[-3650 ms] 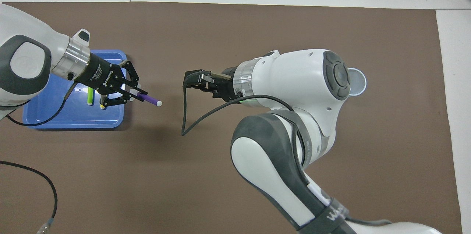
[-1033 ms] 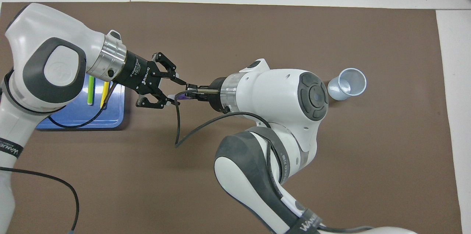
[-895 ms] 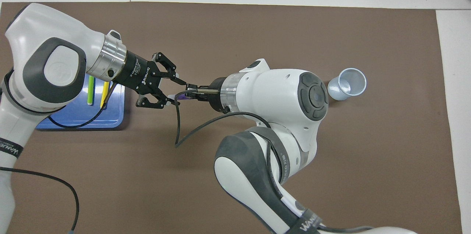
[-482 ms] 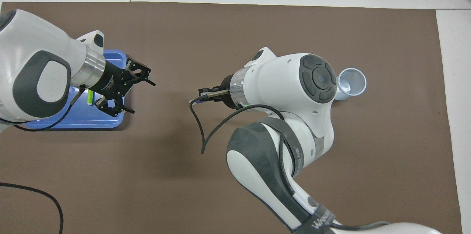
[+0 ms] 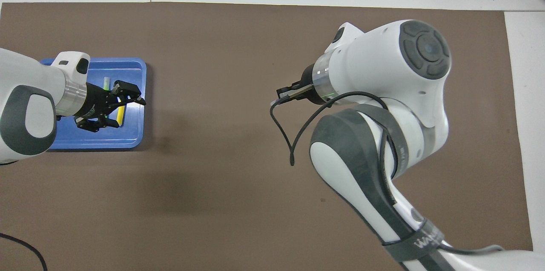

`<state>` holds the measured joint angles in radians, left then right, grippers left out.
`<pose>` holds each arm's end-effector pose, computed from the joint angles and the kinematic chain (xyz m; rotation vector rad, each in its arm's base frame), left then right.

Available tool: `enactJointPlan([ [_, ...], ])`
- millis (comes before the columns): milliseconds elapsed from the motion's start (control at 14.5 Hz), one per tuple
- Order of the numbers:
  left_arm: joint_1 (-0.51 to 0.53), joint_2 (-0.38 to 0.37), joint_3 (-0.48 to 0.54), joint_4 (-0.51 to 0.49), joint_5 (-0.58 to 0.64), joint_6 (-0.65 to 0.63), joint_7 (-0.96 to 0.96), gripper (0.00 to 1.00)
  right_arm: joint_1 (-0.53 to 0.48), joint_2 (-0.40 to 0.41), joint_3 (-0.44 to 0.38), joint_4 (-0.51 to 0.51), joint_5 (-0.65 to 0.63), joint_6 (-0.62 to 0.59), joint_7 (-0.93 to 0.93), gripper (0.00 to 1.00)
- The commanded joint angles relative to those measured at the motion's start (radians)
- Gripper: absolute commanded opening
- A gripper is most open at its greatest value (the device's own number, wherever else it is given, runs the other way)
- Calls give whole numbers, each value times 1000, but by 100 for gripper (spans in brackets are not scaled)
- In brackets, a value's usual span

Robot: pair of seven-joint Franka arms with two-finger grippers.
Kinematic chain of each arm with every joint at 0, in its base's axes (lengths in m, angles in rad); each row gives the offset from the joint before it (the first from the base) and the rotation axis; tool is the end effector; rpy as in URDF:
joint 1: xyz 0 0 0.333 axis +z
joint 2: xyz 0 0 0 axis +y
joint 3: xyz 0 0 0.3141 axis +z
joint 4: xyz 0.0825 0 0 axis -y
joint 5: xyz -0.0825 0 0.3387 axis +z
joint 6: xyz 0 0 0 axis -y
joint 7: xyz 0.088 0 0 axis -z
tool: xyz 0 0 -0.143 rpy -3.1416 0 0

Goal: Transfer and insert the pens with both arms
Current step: 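Open the left gripper while the right gripper carries the pen away, then insert the purple pen into the cup while the left gripper reaches the green pen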

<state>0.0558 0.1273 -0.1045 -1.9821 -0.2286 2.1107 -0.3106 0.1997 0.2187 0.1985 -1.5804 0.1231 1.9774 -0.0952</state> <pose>0.5425 -0.0428 0.3906 2.8820 0.5550 -0.0532 0.5604 0.2376 0.5039 -2.8746 -0.6525 -0.2306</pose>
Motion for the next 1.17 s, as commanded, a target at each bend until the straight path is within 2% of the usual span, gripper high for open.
enactJointPlan([
  [0,27,-20,-6,-37,119,116,201,100,-90,-28,12,-7,-79,-32,-188,0],
  [207,61,35,-6,-18,210,179,283,100,-192,-27,10,-18,-80,-22,-355,0],
  [344,108,122,-7,43,283,216,350,100,-241,-28,10,-35,-91,-15,-397,0],
  [482,144,208,-9,133,310,201,358,100,-256,-28,9,-47,-124,-15,-397,0],
  [620,142,227,-8,166,308,203,355,100,-260,-28,9,-56,-187,-17,-387,0],
  [758,145,256,-9,169,310,215,357,100,-269,-28,9,-75,-195,-20,-386,0],
  [964,138,261,-9,166,301,226,352,89,-279,-36,7,-111,-212,-19,-382,0],
  [1102,131,261,-11,161,301,223,354,84,-283,-33,7,-116,-269,-23,-382,0],
])
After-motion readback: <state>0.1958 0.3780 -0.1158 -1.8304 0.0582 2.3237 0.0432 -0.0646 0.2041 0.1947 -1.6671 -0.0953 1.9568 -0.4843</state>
